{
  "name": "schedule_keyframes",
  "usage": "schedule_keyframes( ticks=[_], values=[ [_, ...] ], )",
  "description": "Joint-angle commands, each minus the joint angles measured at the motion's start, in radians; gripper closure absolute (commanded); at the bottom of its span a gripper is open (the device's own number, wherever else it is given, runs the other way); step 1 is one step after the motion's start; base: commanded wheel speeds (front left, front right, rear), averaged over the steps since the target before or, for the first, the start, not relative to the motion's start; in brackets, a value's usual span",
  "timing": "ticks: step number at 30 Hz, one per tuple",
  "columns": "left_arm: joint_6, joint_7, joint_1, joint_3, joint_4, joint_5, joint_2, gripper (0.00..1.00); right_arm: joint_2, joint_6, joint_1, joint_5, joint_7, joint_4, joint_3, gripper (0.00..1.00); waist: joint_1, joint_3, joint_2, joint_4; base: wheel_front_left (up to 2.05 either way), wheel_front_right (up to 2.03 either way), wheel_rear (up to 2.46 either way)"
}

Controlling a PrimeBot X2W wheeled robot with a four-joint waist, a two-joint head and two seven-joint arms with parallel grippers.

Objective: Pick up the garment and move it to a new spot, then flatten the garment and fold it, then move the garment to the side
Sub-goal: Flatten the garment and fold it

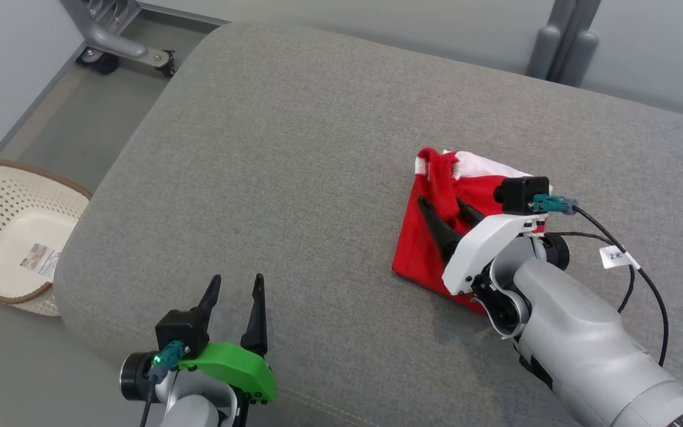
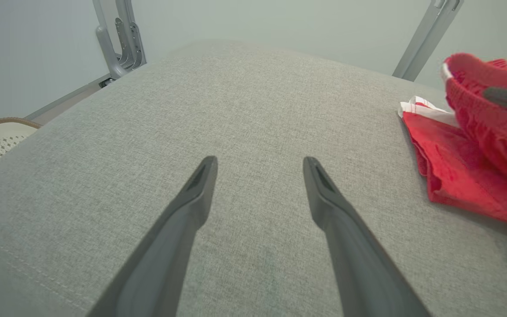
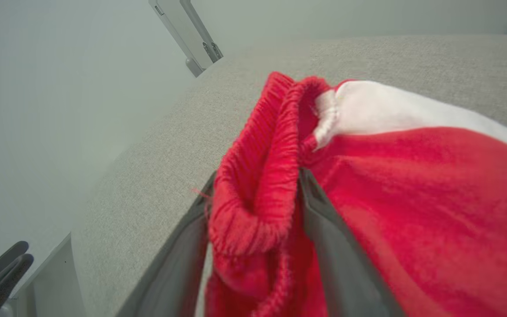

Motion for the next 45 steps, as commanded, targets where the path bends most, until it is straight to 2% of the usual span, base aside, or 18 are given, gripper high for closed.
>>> schedule_keyframes(
  ticks=[1,6,10,14,19,23,27,31,36,45],
  values=[
    [0.006,0.001,0.002,0.003,-0.006,0.003,0.002,0.0,0.005,0.0,-0.011,0.004,-0.026,0.016,0.002,0.0,0.0,0.008,0.0,0.021,0.0,0.0,0.0],
    [0.018,0.001,0.001,0.032,-0.026,0.021,0.002,0.0,0.002,0.0,-0.01,0.033,-0.084,0.02,0.006,0.0,0.0,-0.002,0.0,-0.031,0.0,0.0,0.0],
    [0.021,0.001,0.008,0.06,-0.047,0.049,0.002,0.0,-0.028,0.0,0.026,0.034,-0.109,-0.005,-0.047,0.0,0.0,-0.024,0.0,-0.102,0.0,0.0,0.0],
    [0.031,0.001,0.021,0.094,-0.061,0.087,0.002,0.0,-0.07,0.0,0.104,-0.043,-0.11,-0.093,-0.2,0.0,0.0,-0.044,0.0,-0.182,0.0,0.0,0.0],
    [0.026,0.001,0.032,0.132,-0.072,0.116,0.003,0.0,-0.091,0.0,0.242,-0.234,-0.11,-0.203,-0.421,0.0,0.0,-0.065,0.0,-0.267,0.0,0.0,0.0],
    [0.028,0.001,0.046,0.173,-0.068,0.137,0.003,0.0,-0.064,0.0,0.361,-0.386,-0.11,-0.304,-0.613,0.0,0.0,-0.081,0.0,-0.32,0.0,0.0,0.0],
    [0.022,0.001,0.066,0.216,-0.068,0.17,0.003,0.0,-0.007,0.0,0.461,-0.516,-0.11,-0.405,-0.732,0.0,0.0,-0.092,0.0,-0.363,0.0,0.0,0.0],
    [0.014,0.001,0.084,0.255,-0.058,0.186,0.003,0.0,0.03,0.0,0.528,-0.623,-0.11,-0.473,-0.778,0.0,0.0,-0.103,0.0,-0.392,0.0,0.0,0.0],
    [0.001,0.001,0.104,0.289,-0.046,0.215,0.003,0.0,0.058,0.0,0.586,-0.707,-0.11,-0.535,-0.774,0.0,0.0,-0.118,0.0,-0.412,0.0,0.0,0.0],
    [-0.026,0.001,0.128,0.321,-0.034,0.246,0.003,0.0,0.077,0.0,0.63,-0.749,-0.11,-0.565,-0.698,0.0,0.0,-0.146,0.0,-0.433,0.0,0.0,0.0]
  ],
)
